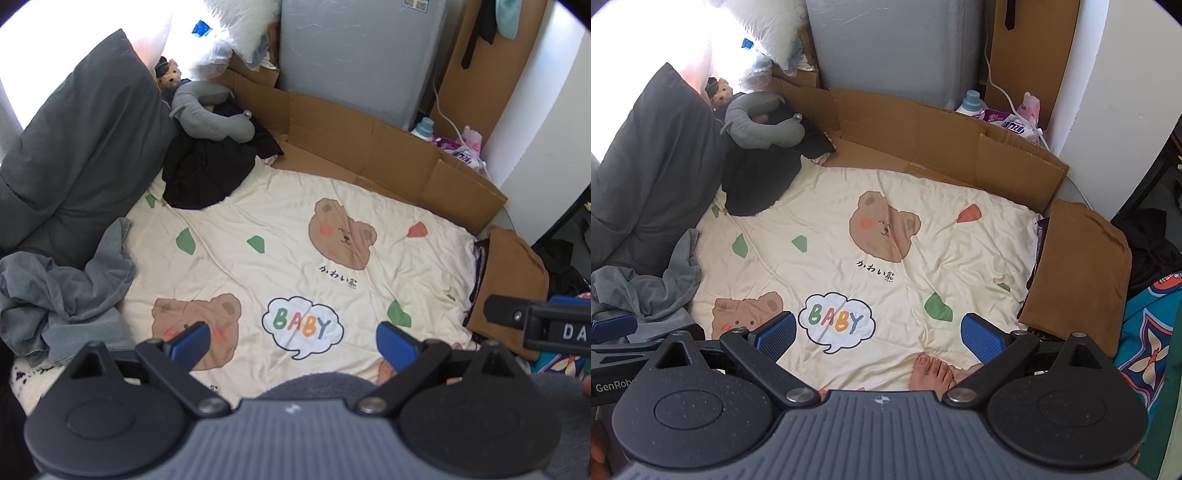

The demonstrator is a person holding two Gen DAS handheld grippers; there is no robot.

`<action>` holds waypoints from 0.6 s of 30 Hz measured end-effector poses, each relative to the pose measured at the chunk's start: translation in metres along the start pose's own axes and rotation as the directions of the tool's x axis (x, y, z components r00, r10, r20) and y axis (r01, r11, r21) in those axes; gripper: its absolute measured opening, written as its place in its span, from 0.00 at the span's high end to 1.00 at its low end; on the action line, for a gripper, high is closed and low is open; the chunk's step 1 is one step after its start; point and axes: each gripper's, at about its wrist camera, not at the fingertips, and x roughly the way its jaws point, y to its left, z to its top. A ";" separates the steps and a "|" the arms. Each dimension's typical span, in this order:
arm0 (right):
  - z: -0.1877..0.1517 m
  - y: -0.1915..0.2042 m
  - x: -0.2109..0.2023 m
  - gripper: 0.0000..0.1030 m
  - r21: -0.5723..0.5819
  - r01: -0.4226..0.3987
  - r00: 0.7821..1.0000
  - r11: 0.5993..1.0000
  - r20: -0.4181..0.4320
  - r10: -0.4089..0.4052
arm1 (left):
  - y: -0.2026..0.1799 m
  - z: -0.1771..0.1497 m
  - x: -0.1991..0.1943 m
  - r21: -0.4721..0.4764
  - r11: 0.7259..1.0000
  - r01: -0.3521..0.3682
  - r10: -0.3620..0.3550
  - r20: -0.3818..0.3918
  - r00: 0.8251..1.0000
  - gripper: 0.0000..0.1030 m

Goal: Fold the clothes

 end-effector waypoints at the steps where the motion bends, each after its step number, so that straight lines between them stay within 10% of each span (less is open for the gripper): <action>1: 0.001 0.000 0.000 0.04 -0.001 0.001 1.000 1.000 -0.001 -0.001 | 0.000 0.000 0.000 -0.001 1.000 0.000 0.000 0.000 1.000 0.05; 18: 0.002 -0.003 0.005 0.04 0.019 0.021 0.999 1.000 -0.045 -0.020 | 0.005 0.005 0.001 -0.004 1.000 0.000 -0.001 -0.028 1.000 0.04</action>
